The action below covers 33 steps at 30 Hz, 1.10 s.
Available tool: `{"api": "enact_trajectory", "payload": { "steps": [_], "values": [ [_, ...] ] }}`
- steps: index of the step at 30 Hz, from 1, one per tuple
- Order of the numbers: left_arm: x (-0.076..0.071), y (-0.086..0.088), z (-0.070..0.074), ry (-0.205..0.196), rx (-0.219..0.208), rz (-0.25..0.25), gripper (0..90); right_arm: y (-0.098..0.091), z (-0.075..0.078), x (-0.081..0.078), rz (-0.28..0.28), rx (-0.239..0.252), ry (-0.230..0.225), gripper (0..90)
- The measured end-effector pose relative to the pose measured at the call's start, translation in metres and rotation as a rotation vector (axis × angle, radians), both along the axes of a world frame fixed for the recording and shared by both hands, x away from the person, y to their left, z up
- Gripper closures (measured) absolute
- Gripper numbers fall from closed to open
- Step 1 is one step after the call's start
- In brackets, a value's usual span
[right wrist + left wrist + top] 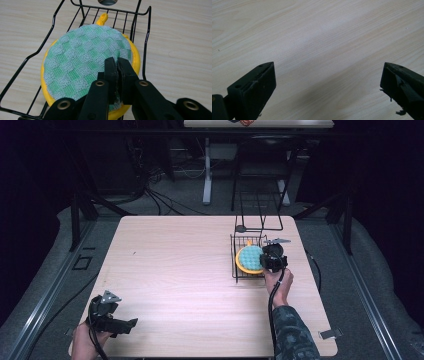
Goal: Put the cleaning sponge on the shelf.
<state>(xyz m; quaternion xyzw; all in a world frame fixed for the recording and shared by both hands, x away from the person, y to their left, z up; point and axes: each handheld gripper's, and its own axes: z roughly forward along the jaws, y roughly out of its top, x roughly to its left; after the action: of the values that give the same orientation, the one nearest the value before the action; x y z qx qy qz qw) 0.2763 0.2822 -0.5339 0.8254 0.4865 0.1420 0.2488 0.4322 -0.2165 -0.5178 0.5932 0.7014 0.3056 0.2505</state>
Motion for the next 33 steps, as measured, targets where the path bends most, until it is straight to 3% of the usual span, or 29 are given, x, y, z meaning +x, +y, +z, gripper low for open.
{"api": "enact_trajectory", "payload": {
  "steps": [9, 14, 16, 18, 19, 20, 21, 25, 33],
  "values": [
    [0.0, 0.0, 0.0, -0.002, -0.002, 0.002, 0.2, -0.003, -0.001, 0.001, 0.005, 0.012, -0.001, 79.6],
    [0.0, 0.0, 0.0, 0.001, -0.001, 0.001, 0.2, -0.005, 0.0, 0.0, 0.025, 0.023, -0.002, 66.6],
    [0.0, 0.0, 0.0, -0.008, 0.003, 0.002, 0.2, -0.007, 0.002, -0.001, 0.043, 0.045, -0.003, 55.9],
    [0.0, 0.0, 0.0, -0.008, 0.003, 0.003, 0.2, -0.008, 0.003, -0.002, 0.051, 0.049, 0.001, 52.4],
    [0.0, 0.0, 0.0, -0.003, 0.001, 0.002, 0.2, -0.009, 0.005, -0.004, 0.063, 0.056, 0.005, 44.2],
    [0.0, 0.0, 0.0, -0.003, 0.001, 0.001, 0.2, -0.009, 0.005, -0.004, 0.063, 0.056, 0.005, 44.2],
    [0.0, 0.001, 0.0, -0.003, 0.004, -0.002, 0.2, -0.01, 0.008, -0.007, 0.077, 0.069, -0.004, 37.5],
    [0.0, 0.001, 0.0, -0.009, 0.003, 0.002, 0.2, -0.012, 0.012, -0.012, 0.092, 0.08, -0.006, 24.9],
    [0.0, 0.0, 0.0, -0.009, 0.002, 0.006, 0.2, -0.012, 0.023, -0.024, 0.127, 0.091, -0.023, 14.3]
  ]
}}
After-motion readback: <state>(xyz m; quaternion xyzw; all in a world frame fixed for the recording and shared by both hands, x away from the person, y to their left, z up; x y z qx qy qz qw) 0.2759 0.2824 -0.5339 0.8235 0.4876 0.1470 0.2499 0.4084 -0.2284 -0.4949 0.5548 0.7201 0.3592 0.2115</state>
